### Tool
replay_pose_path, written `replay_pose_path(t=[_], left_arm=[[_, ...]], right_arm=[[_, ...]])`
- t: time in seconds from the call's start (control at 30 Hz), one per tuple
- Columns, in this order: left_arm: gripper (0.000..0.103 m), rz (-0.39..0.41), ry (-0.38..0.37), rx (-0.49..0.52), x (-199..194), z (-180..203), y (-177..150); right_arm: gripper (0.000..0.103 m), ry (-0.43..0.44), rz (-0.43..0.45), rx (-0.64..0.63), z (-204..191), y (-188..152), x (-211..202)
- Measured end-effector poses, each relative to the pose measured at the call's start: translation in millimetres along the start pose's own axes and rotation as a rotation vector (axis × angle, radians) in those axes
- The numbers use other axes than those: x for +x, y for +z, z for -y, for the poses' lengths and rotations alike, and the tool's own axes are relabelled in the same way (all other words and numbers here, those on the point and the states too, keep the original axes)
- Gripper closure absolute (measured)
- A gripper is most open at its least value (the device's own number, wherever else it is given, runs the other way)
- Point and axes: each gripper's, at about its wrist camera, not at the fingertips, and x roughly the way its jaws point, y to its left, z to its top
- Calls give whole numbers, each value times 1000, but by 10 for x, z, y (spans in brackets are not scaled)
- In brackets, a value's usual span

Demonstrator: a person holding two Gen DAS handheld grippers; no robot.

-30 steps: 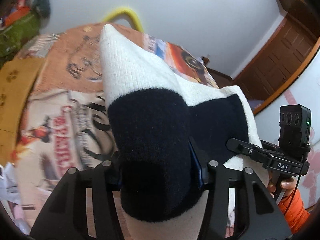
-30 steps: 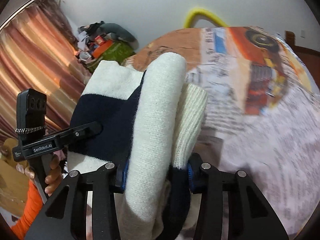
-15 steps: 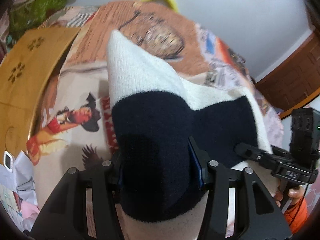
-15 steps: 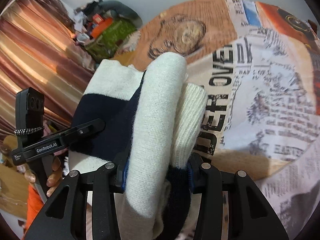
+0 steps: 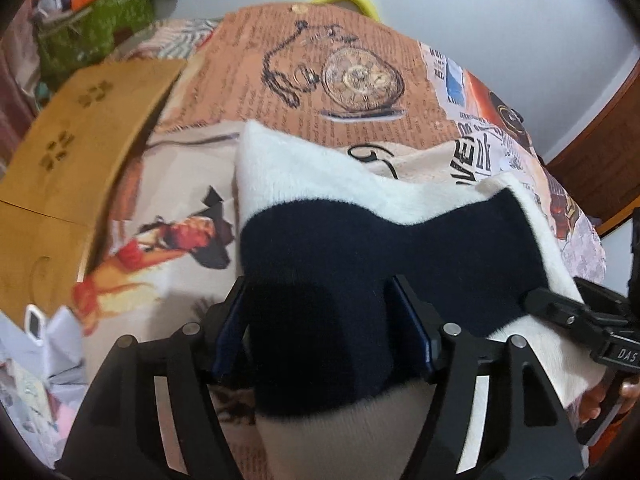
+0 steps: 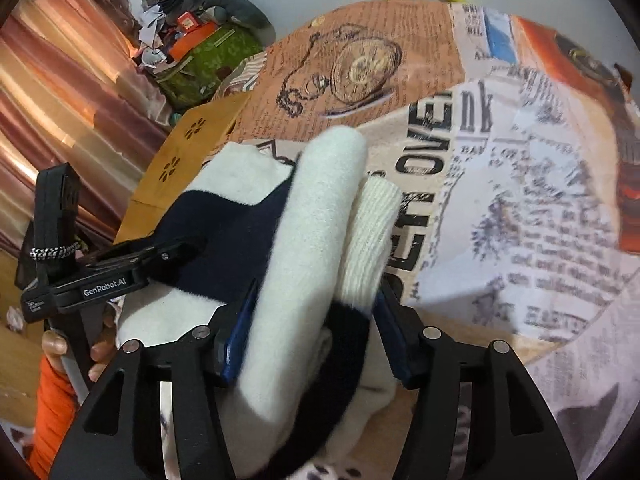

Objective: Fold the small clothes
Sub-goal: 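Set the folded sweater down on the bed and open both grippers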

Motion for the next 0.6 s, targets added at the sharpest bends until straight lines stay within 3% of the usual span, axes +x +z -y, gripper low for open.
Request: replay_pose_path(t=[0.27,0.47,0.6], left_arm=[[35,167,56,67,-775,182,-93],[35,370,47,102,-1677,504,-256],[35,525,46,145,-2347,796,-531]], right_arm=[[49,-74,144,-153,-202,-49,-626],[49,-54,328,-199,-448,-181,-1329],[49,-31,454,-233,-664,-361,-1835]])
